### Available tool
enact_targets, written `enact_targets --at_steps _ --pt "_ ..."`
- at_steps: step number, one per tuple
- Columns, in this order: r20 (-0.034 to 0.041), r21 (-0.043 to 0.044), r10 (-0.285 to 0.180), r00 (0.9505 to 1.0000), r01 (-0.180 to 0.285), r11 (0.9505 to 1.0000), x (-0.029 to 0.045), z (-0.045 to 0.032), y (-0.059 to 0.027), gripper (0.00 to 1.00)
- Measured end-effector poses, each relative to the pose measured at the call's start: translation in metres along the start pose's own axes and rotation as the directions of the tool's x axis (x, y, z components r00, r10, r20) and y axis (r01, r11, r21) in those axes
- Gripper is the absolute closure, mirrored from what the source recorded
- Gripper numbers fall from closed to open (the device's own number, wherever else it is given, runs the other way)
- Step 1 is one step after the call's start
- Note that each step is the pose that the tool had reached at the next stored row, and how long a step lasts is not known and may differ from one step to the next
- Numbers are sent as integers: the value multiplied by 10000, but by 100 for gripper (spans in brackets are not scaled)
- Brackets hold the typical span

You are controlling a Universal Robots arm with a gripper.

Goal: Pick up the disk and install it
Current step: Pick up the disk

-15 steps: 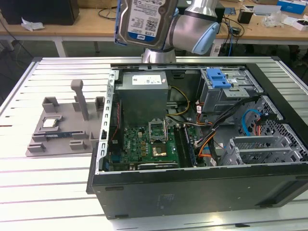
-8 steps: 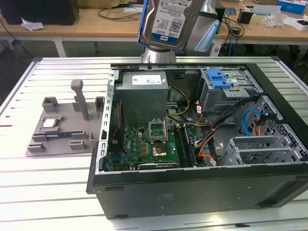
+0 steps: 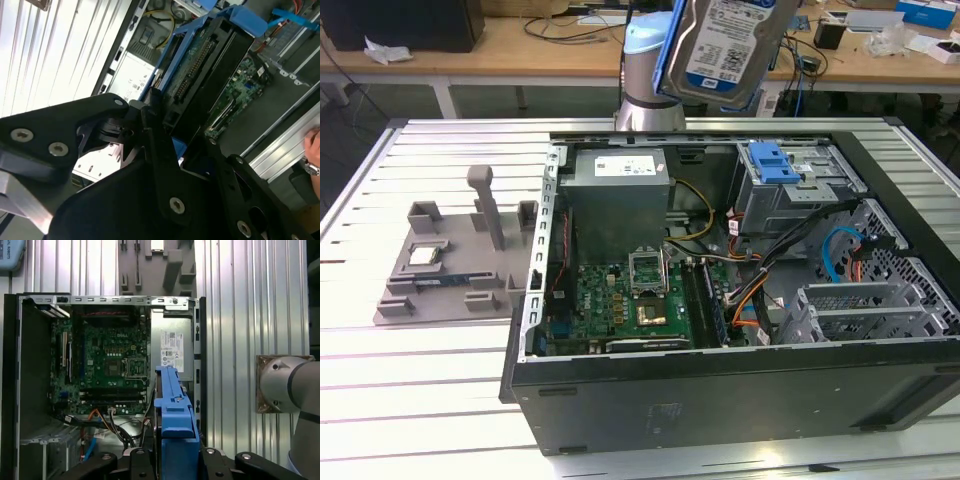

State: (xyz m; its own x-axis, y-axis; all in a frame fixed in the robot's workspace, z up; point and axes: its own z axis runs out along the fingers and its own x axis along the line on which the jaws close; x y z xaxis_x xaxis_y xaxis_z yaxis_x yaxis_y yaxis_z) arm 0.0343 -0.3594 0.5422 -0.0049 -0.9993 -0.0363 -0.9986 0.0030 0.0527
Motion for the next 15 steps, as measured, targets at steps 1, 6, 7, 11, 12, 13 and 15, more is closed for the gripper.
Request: enact_targets --at_steps 1,6,7,11,12,13,15 --pt "1 -8 1 10000 -1 10000 0 6 -38 63" --pt "1 -35 1 10000 -1 10000 4 76 -204 63" --pt "1 -39 1 10000 -1 10000 15 99 -232 63" --pt "0 -40 2 10000 -2 10000 177 133 -258 63" --pt "1 -40 1 10000 -1 10000 223 137 -260 63" --pt "1 -40 2 10000 -2 10000 276 142 -260 63" --pt "0 -40 1 10000 -1 10000 386 149 -262 63"
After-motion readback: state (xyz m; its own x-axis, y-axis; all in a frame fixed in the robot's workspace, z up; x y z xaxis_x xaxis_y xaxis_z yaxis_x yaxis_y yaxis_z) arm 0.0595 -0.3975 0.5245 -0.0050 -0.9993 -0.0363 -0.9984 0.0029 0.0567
